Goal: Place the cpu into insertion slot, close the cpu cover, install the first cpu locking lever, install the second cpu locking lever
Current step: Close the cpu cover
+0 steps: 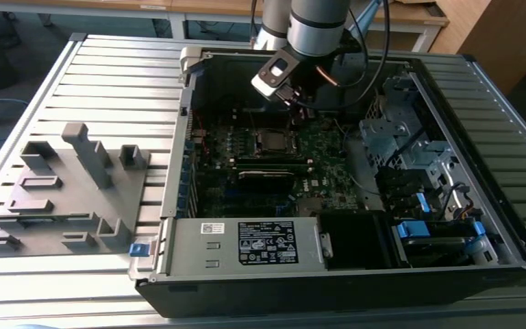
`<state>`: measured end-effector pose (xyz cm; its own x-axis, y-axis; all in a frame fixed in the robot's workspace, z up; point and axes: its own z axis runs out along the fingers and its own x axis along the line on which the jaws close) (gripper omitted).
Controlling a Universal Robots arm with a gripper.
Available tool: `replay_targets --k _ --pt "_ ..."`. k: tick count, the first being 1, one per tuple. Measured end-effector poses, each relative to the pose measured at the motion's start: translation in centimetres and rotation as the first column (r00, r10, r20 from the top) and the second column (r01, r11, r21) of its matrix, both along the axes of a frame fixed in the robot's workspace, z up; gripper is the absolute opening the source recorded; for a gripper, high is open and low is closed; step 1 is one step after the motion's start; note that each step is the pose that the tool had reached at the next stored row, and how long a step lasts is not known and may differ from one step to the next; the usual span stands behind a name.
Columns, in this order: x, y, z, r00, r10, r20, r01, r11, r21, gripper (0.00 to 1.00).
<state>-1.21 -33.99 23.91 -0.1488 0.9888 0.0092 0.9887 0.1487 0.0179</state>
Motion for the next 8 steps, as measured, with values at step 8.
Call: replay_targets --k 8 --pt "-0.05 0.00 0.00 0.9961 0.088 0.0000 -0.088 0.9961 0.0000 0.11"
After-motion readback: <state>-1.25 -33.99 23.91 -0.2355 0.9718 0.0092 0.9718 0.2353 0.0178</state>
